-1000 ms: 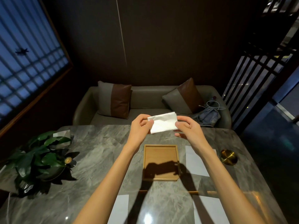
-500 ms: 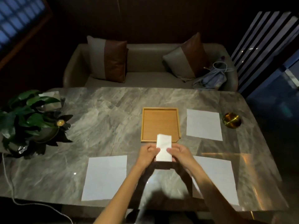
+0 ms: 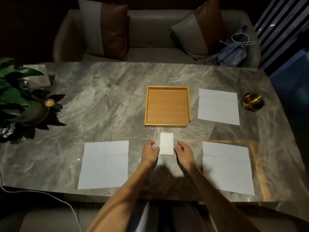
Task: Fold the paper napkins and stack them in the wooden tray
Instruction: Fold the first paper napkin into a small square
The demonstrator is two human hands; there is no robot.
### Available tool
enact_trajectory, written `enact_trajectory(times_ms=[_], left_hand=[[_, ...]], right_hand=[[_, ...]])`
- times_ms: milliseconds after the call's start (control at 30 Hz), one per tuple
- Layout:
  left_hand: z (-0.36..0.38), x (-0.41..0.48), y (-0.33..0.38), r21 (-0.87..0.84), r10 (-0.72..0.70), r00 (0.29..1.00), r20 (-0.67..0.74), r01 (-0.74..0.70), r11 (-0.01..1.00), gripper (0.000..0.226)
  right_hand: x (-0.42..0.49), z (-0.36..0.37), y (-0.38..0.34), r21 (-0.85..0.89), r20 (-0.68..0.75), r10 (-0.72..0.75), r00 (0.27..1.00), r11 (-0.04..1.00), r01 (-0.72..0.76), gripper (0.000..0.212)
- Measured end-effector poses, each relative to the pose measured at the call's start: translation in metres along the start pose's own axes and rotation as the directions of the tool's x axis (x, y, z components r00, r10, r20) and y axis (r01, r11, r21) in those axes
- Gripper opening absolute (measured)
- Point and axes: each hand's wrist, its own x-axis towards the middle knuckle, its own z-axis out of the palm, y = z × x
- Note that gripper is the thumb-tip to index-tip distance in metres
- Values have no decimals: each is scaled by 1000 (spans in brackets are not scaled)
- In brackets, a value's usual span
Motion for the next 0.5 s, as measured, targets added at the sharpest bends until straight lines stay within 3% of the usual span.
enact_trajectory(times_ms=[167,300,400,500], left_hand=[[7,6,-1,8,31,999,44,-31,999,36],[4,12,2,103,101,990,94,-110,989,41],[2,17,-1,409,227,934,276,-328,851,57],[2,24,-4,542,273,905,325,-415,731,55]], right_hand=[[-1,4,-5,45,84,-128,988,991,125,26],[3,3,-9,-28,97,-96,991,995,99,42],[4,0,-8,-212,162,-148,976,960,181,64],[13,0,-9,-368,207,-168,964,900,236,64]])
